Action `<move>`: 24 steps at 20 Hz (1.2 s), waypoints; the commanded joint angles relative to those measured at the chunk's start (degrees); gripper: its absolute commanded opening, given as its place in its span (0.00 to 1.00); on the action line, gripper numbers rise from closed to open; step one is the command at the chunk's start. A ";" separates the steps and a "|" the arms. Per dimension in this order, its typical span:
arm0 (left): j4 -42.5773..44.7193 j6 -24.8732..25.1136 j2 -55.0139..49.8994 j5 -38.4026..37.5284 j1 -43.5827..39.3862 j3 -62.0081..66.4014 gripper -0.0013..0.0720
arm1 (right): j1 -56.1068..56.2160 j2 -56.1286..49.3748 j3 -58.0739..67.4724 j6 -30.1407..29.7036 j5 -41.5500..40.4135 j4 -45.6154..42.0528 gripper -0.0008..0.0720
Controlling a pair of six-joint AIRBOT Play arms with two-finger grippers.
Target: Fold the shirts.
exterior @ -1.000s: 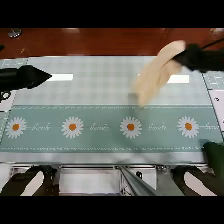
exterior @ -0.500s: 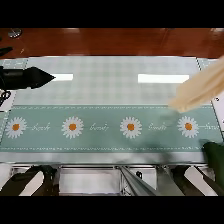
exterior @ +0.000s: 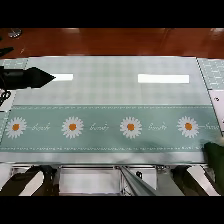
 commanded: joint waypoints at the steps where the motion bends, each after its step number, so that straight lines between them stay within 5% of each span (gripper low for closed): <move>1: 0.00 1.01 -0.02 3.19 0.02 0.02 0.04 | -2.43 2.10 0.07 -0.39 1.46 -6.69 0.05; 11: 0.04 1.03 -0.02 17.73 0.02 0.02 0.04 | -2.43 5.53 -2.82 -0.48 1.49 -20.44 0.05; 20: 0.04 1.03 0.07 31.23 1.05 0.07 0.04 | -2.43 7.41 -15.54 -3.45 0.55 -43.36 0.06; 22: 0.02 1.01 0.24 32.09 2.05 0.07 0.04 | -2.43 7.43 -17.73 -3.89 0.61 -46.05 0.18; 24: 0.02 1.01 0.35 32.79 3.06 0.07 0.04 | -2.43 7.43 -19.28 -4.92 0.57 -46.90 0.19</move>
